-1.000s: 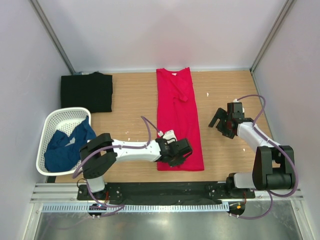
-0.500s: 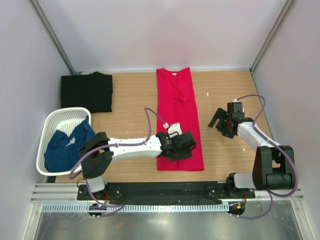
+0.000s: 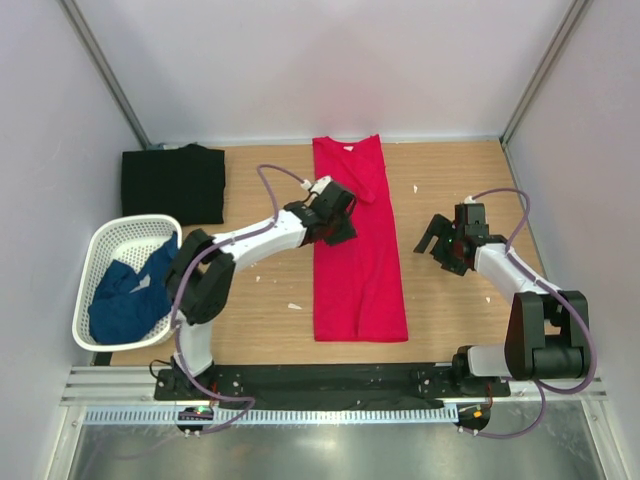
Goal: Fold and stack the t-shirts
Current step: Fold the tshirt
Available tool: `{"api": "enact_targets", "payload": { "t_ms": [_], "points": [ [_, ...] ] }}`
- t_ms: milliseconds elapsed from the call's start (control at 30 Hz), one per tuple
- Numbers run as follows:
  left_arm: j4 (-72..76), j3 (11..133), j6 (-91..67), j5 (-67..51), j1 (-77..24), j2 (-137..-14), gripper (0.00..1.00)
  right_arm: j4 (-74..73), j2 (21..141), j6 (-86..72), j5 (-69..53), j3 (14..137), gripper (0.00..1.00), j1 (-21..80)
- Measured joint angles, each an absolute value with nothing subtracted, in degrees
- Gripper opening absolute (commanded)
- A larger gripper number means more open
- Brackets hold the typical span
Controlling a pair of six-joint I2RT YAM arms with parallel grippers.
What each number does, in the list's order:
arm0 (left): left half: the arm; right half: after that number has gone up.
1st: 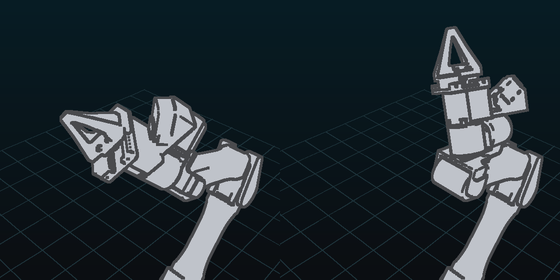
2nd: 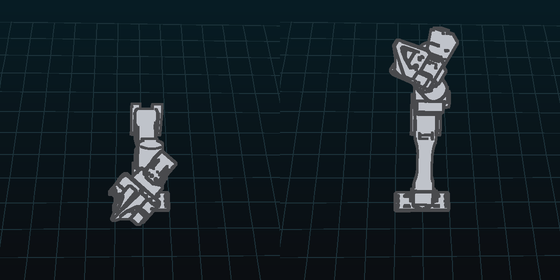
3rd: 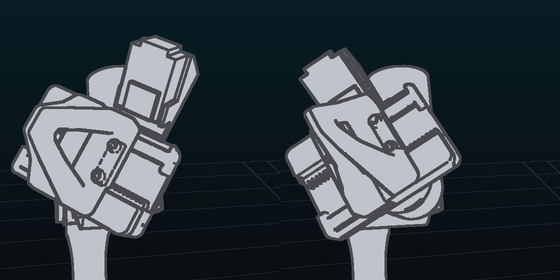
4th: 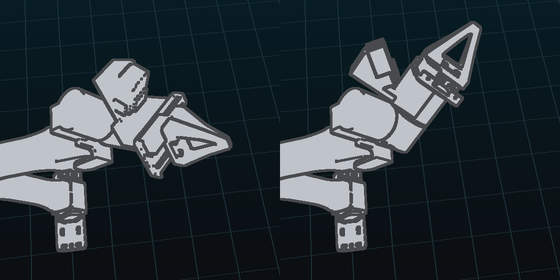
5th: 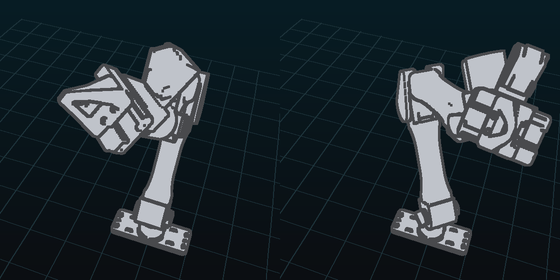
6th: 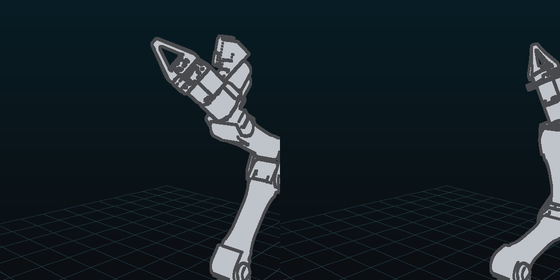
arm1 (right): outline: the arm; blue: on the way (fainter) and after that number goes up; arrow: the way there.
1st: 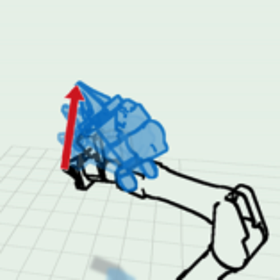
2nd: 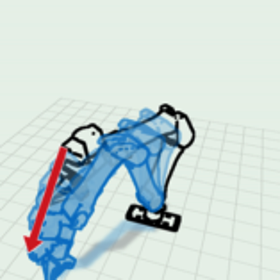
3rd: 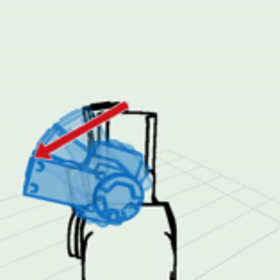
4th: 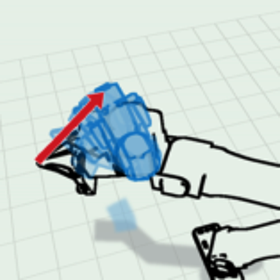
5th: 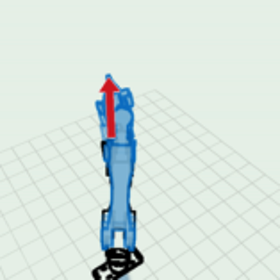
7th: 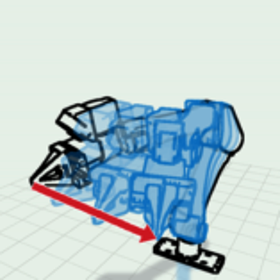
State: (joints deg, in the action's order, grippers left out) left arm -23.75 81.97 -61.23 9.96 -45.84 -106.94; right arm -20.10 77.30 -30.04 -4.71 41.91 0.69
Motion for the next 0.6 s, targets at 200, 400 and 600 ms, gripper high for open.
{"api": "enact_targets", "payload": {
  "t_ms": [200,400,600],
  "points": [
    [-22.0,87.8,-59.5,5.7,-45.3,-117.0,0.31,-19.7,78.0,-30.0,-4.9,41.9,0.89,0.7],
    [-21.8,87.9,-59.6,3.8,-45.4,-118.7,0.31,-19.7,78.3,-30.0,-5.3,41.9,0.89,0.7],
    [-21.3,87.9,-59.8,3.2,-46.1,-119.7,0.31,-19.7,78.9,-30.0,-5.3,41.9,0.89,0.7]
  ]
}}
